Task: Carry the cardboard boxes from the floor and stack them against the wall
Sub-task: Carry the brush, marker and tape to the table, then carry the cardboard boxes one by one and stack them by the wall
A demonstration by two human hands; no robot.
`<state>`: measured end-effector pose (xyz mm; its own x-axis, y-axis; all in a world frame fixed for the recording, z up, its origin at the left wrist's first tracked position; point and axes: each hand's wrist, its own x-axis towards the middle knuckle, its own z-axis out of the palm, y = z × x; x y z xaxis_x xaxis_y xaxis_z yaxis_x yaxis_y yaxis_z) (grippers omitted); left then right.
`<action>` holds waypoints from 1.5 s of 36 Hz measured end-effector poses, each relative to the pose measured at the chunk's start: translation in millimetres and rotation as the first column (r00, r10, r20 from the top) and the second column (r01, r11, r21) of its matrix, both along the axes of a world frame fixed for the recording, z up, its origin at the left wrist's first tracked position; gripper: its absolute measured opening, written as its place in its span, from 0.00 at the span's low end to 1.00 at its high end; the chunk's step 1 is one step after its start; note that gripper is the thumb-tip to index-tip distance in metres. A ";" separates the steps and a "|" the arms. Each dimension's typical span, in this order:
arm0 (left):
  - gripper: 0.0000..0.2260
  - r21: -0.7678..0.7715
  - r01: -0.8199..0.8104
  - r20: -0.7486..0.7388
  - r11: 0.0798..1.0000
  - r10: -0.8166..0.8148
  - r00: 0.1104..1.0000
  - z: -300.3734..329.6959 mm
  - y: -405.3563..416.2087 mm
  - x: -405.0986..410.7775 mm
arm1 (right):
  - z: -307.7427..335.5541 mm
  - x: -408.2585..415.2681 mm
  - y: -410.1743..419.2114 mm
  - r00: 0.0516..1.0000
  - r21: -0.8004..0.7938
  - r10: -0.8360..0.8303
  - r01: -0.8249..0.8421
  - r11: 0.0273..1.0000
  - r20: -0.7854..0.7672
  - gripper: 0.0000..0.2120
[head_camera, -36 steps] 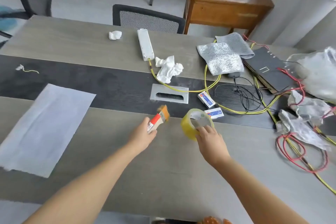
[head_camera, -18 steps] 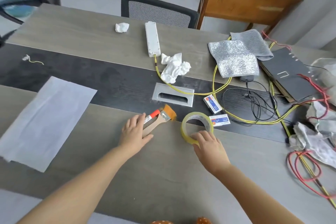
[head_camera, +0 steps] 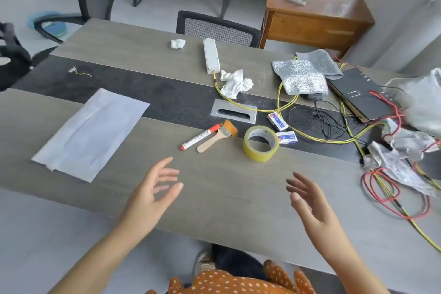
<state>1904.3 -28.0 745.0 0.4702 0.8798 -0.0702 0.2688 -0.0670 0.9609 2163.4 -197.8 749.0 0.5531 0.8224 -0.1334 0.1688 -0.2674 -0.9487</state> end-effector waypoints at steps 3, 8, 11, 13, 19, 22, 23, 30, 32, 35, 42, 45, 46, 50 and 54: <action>0.27 -0.010 -0.057 0.053 0.998 0.058 0.997 -1.7 -40.2 -24.8 | -5.6 -17.0 -31.3 1.000 0.058 0.000 0.000 0.998 -0.001 0.35; 0.24 -0.043 -0.187 0.046 0.981 0.189 0.981 -12.3 -97.3 -52.6 | -16.0 -39.4 -63.0 0.999 0.063 0.007 -0.006 0.998 -0.031 0.26; 0.22 -0.065 -0.275 0.045 0.959 0.278 0.960 -11.9 -125.5 -63.7 | -18.6 -48.1 -70.1 0.998 0.065 0.028 -0.024 0.998 -0.053 0.22; 0.21 -0.056 -0.346 0.046 0.937 0.349 0.936 -11.9 -143.1 -68.1 | -16.8 -51.2 -71.8 0.995 0.071 0.062 -0.057 0.996 -0.072 0.26; 0.18 -0.057 -0.533 0.057 0.844 0.536 0.842 -6.8 -203.4 -75.1 | -12.1 -51.3 -78.0 0.963 0.061 0.255 -0.251 0.966 -0.082 0.33; 0.20 -0.055 -0.647 0.040 0.760 0.649 0.759 -2.9 -239.8 -78.1 | -13.5 -51.8 -82.2 0.923 0.040 0.376 -0.374 0.927 -0.080 0.31; 0.20 -0.059 -0.673 0.029 0.737 0.675 0.737 -2.8 -252.7 -79.9 | -15.5 -53.4 -83.6 0.906 0.027 0.417 -0.416 0.909 -0.071 0.30; 0.21 -0.121 -0.833 -0.133 0.541 0.822 0.553 -2.2 -341.7 -114.7 | -30.4 -95.3 -91.5 0.759 -0.055 0.645 -0.650 0.758 -0.088 0.26; 0.21 -0.114 -0.883 -0.148 0.456 0.871 0.469 0.8 -362.0 -127.7 | -31.3 -117.3 -90.5 0.709 -0.077 0.699 -0.705 0.705 -0.089 0.28; 0.22 -0.120 -0.931 -0.146 0.344 0.922 0.360 0.6 -383.9 -148.1 | -31.1 -153.2 -85.9 0.621 -0.089 0.780 -0.784 0.614 -0.084 0.25; 0.30 -0.083 -0.979 -0.119 0.186 0.974 0.195 5.9 -411.6 -210.4 | -32.1 -254.6 -63.7 0.425 -0.105 0.903 -0.903 0.417 -0.069 0.16; 0.26 -0.070 -0.991 -0.115 0.110 0.986 0.117 4.9 -423.4 -253.2 | -29.5 -310.7 -53.1 0.359 -0.083 0.931 -0.932 0.353 -0.063 0.17; 0.28 -0.067 -0.994 -0.119 0.082 0.989 0.090 5.5 -427.0 -269.7 | -27.5 -331.1 -50.5 0.345 -0.075 0.937 -0.937 0.341 -0.054 0.18; 0.23 -0.060 -0.998 -0.129 0.004 0.992 0.011 7.5 -436.0 -333.7 | -24.5 -411.5 -42.4 0.324 -0.033 0.944 -0.946 0.323 -0.063 0.20; 0.22 -0.062 -0.997 -0.138 -0.053 0.989 -0.044 6.9 -437.4 -392.5 | -26.1 -483.8 -32.9 0.324 -0.028 0.944 -0.946 0.323 -0.068 0.13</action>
